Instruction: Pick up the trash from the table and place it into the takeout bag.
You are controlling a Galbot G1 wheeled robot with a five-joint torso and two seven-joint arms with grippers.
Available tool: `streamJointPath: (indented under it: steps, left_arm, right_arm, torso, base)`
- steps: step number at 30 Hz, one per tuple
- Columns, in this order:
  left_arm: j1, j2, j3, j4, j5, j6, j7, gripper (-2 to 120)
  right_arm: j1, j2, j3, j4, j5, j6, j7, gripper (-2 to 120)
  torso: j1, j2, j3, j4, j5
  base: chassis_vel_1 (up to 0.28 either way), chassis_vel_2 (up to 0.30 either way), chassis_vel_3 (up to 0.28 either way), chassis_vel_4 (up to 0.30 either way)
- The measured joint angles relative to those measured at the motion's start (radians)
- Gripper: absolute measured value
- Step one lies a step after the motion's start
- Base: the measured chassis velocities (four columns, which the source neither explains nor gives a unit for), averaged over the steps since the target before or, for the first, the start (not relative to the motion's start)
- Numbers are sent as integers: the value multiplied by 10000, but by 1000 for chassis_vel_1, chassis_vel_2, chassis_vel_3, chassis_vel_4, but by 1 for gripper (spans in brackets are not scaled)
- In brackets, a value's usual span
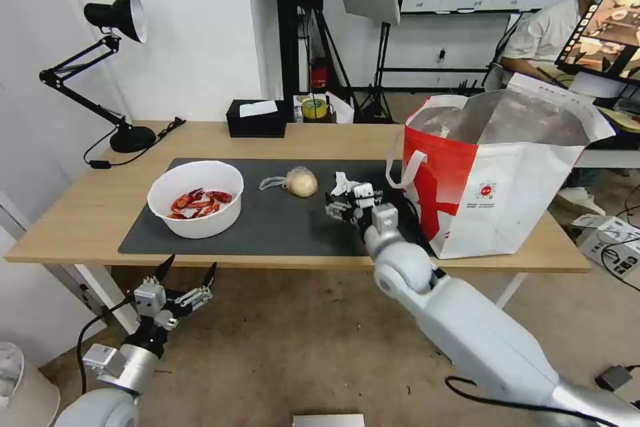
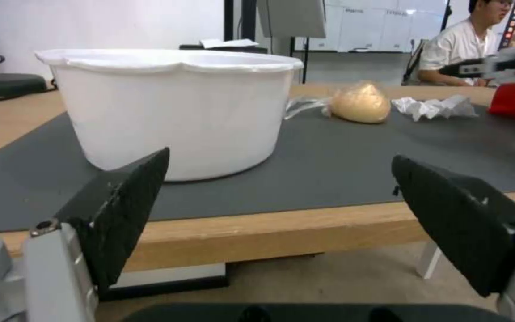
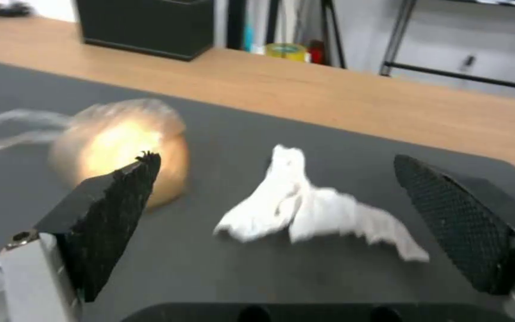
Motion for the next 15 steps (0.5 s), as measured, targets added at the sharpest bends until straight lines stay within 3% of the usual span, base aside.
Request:
streamJointPath:
  steps: [10, 15]
  left_arm:
    - [50, -63, 4, 11, 4, -30, 0, 100]
    - [49, -82, 22, 28, 10, -42, 4, 100]
  right_arm:
    - [1081, 1291, -277, -1897, 531, -846, 1393, 100]
    - [1263, 1597, -247, -2443, 673, -946, 1576, 100]
  torso:
    - [-1, 0, 0, 1, -1]
    - [-1, 1, 0, 0, 0]
  base:
    - [0, 0, 0, 0]
    - [0, 0, 0, 0]
